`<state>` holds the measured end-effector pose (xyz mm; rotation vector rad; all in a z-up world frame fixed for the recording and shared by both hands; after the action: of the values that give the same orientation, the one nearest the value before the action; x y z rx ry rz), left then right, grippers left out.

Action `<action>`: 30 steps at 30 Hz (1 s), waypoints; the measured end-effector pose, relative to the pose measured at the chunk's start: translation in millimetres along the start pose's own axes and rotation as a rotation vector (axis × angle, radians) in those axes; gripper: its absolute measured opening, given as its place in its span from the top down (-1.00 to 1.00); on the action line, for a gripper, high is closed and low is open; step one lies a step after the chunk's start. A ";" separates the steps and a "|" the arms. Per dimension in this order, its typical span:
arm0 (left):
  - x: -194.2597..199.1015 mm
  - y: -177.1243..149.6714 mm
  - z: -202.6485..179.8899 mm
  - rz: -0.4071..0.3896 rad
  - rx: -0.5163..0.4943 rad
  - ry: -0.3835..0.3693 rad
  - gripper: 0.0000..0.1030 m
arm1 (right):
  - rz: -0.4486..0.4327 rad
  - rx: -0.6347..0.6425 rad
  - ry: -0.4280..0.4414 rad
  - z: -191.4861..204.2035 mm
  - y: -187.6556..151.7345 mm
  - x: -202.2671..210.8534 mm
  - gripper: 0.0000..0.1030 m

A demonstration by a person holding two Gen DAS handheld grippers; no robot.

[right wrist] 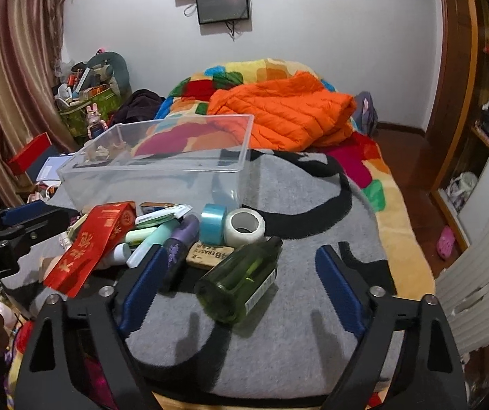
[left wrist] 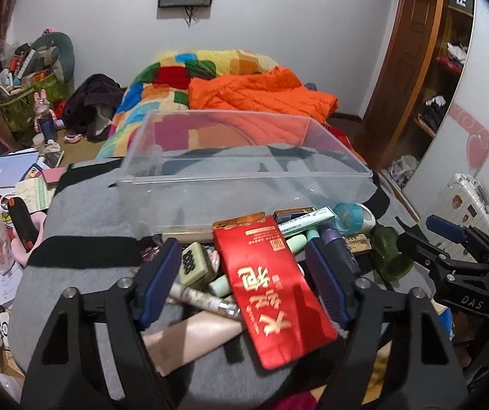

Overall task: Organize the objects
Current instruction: 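Grasp the red gold-lettered packet with the left tool while the right tool grasps the green glass bottle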

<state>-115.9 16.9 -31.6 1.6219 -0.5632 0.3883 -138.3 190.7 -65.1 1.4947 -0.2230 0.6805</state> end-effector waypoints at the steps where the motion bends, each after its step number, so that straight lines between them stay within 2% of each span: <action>1: -6.3 -0.1 -2.0 0.019 -0.003 -0.002 -0.29 | 0.008 -0.008 0.007 -0.3 -0.8 -2.2 -0.53; 5: -23.0 -1.4 -11.2 0.055 -0.029 -0.008 -0.13 | 0.047 -0.048 0.057 2.7 -3.7 -14.3 -0.41; 7: -30.3 -4.1 -16.0 0.067 -0.056 0.000 -0.12 | 0.065 -0.047 0.064 5.9 -6.8 -20.7 -0.39; 10: -40.8 -10.4 -18.1 0.093 -0.072 0.013 -0.12 | 0.089 -0.046 0.060 6.1 -12.8 -27.4 -0.24; 16: -38.0 -17.4 -17.0 0.077 -0.109 0.050 -0.11 | 0.111 -0.070 0.055 -6.1 -20.9 -25.9 -0.03; 21: -32.8 -23.0 -9.5 0.092 -0.082 0.055 -0.11 | 0.123 -0.058 0.012 -17.5 -29.5 -26.4 0.11; 24: -34.2 -26.2 -5.7 0.114 -0.056 0.032 -0.11 | 0.125 -0.074 0.008 -23.7 -32.2 -26.6 0.22; 30: -47.3 -24.8 -11.8 0.153 -0.034 -0.008 -0.10 | 0.085 -0.076 0.001 -26.3 -29.1 -21.2 0.25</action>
<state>-139.7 36.5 -76.7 1.5529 -0.6988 0.4823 -146.5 212.0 -103.3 1.4185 -0.3096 0.7333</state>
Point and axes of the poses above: each gripper's, at about its wrist camera, not at the fingertips, and x roughly against the way its jaws point, z to its left, y to its top, the point moved 6 cm from there along -x, roughly the way its jaws point, and after that the axes turned 11 degrees about -z, right-handed, at the moved point
